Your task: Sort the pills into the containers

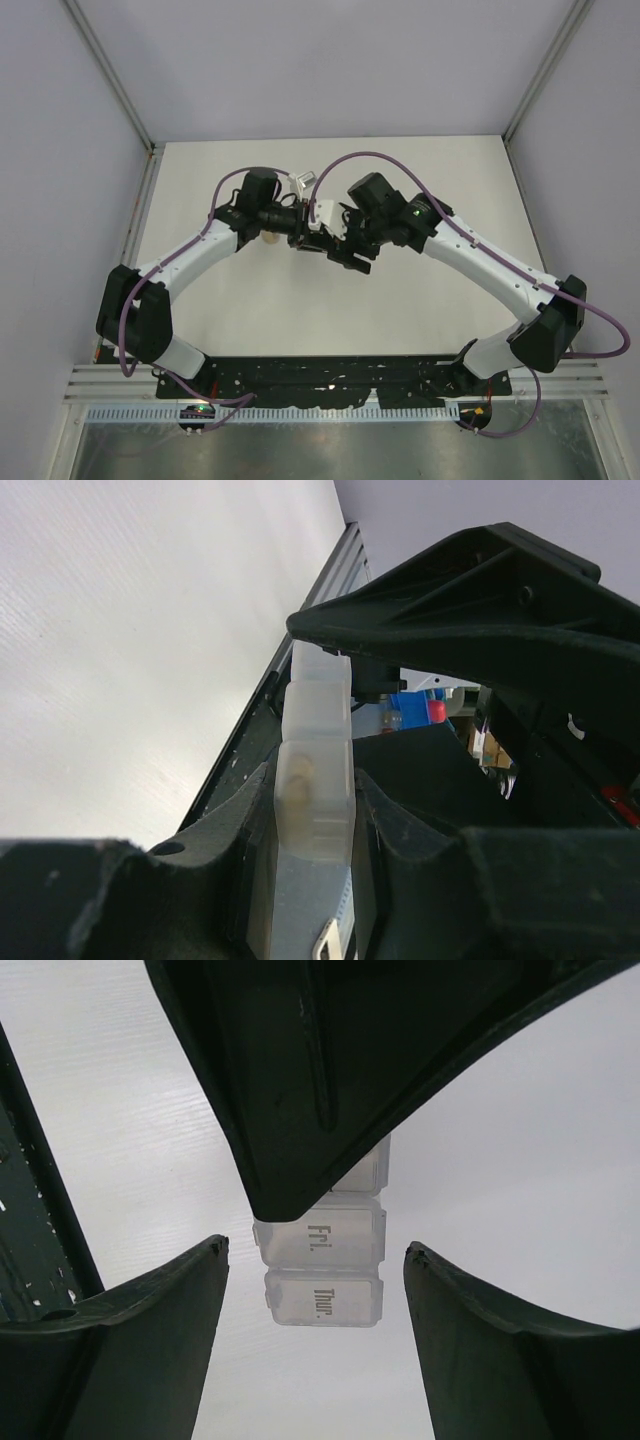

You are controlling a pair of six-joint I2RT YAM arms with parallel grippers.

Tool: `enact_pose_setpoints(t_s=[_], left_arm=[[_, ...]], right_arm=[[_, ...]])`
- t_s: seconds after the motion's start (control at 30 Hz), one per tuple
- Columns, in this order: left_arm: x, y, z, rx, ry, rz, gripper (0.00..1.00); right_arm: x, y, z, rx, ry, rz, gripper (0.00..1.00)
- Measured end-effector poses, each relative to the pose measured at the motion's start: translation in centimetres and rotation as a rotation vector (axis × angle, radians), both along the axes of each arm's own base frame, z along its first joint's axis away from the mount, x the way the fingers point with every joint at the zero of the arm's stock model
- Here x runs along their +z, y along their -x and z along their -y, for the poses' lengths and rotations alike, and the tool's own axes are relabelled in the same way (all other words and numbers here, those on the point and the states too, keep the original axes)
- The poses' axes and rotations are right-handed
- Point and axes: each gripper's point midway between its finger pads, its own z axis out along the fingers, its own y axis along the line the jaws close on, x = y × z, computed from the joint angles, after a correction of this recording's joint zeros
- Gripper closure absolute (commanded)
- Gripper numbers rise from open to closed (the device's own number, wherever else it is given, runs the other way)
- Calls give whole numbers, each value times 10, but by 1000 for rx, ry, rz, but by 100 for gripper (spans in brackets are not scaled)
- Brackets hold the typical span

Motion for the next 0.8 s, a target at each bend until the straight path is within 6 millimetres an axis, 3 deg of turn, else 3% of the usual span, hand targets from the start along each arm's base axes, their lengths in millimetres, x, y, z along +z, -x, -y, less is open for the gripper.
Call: enact_pose_setpoints(t_s=[0.23,0.53,0.8], left_arm=[[-2,0,-1,-13,0,35,100],[0,2,-4,-46,11,85,100],[8,8,-4,-75,41,98,100]], right_arm=[[8,-1,5,-18,-27,-3,22],[40,-21,32,-102,-165,-68,22],[40,-6,28,-51,-224,-162,22]])
